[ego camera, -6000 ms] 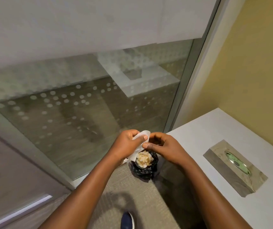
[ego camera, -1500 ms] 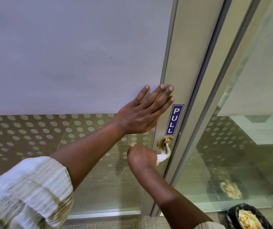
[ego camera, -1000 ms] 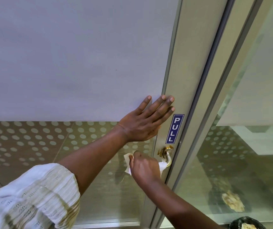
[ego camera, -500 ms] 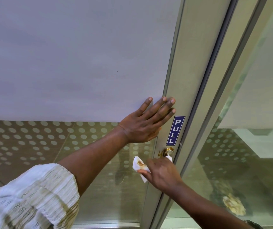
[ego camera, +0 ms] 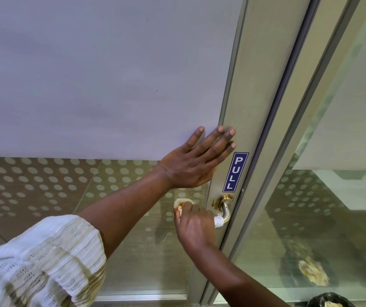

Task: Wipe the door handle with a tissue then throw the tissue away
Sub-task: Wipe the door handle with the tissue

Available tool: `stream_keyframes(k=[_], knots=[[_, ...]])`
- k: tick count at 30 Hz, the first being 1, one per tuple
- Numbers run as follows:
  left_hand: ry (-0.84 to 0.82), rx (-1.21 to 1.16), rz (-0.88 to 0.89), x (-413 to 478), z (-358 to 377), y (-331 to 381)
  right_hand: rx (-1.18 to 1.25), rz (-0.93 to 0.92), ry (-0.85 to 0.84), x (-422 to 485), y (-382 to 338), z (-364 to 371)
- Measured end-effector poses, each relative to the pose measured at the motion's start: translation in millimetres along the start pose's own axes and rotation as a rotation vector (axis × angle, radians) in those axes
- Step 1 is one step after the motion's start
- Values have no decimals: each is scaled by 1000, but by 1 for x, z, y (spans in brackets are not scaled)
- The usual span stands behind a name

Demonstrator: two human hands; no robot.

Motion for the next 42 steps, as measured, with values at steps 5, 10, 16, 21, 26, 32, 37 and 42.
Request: stream_keyframes(k=[5, 10, 16, 21, 26, 32, 37, 42], knots=[[0, -9, -4, 0, 0, -2, 82, -320, 107, -28, 39, 5], [-10, -13, 3, 0, -1, -2, 50, -498, -2, -11, 61, -5], [-16, 2, 10, 0, 1, 0, 113, -298, -372, 13, 45, -12], [-20, 5, 6, -1, 2, 0, 133, -251, -173, 4, 41, -16], [-31, -2, 10, -1, 3, -1, 21, -133, 47, -29, 24, 6], [-18, 7, 0, -1, 2, 0, 29, -25, -162, 2, 14, -11], [-16, 33, 7, 0, 2, -1, 104, 191, -384, 17, 12, -3], [-23, 34, 9, -1, 2, 0, 76, -36, 197, -9, 12, -9]])
Point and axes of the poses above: each hand's wrist, its own x-axis towards the middle knuckle, its own z-axis out of the palm, y = z × x, the point moved 7 cm from there along x, towards the middle knuckle, and after that the axes turned 2 degrees about z, right-handed, at the moved point
